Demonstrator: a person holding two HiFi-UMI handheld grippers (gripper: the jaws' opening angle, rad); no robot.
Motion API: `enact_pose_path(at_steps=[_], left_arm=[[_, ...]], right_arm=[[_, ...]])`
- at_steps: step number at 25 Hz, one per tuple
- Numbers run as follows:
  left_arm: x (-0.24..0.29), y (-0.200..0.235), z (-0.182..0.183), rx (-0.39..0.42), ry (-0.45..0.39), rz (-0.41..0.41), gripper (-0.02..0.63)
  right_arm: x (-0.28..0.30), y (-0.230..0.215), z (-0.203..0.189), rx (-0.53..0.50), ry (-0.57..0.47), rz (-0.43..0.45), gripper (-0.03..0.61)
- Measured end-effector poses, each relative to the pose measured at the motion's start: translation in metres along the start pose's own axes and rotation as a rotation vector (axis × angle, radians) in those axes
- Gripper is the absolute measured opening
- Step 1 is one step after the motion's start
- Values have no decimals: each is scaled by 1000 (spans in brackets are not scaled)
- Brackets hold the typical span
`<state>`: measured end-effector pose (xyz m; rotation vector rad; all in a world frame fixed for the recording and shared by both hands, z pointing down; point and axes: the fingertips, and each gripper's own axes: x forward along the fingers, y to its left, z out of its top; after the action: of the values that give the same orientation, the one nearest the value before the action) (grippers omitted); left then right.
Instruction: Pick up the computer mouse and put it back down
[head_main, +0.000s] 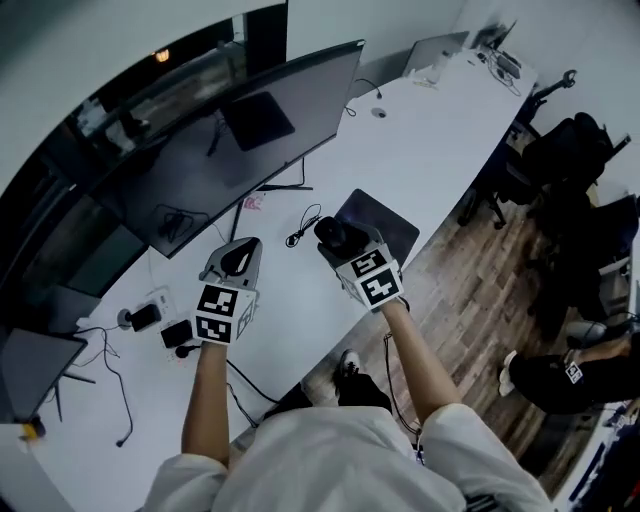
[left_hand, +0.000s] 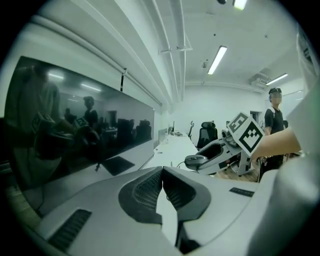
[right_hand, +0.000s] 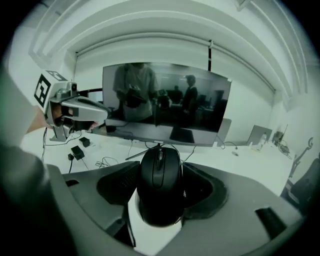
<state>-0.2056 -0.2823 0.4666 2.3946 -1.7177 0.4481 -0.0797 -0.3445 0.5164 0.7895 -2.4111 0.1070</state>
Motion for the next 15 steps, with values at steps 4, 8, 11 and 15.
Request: enact_pose_path(at_steps=[4, 8, 11, 15], left_arm=[[21, -14, 28, 14, -35, -29, 18], [50, -33, 43, 24, -39, -45, 18], [72, -51, 47, 30, -28, -53, 18], [107, -72, 46, 35, 10, -67, 18]], right_arm=[[-33, -41, 8, 9, -31, -79, 278], [-48, -81, -5, 34, -26, -110, 278], [-48, -110, -26, 49, 0, -110, 278], [-35, -144, -54, 67, 26, -92, 278]])
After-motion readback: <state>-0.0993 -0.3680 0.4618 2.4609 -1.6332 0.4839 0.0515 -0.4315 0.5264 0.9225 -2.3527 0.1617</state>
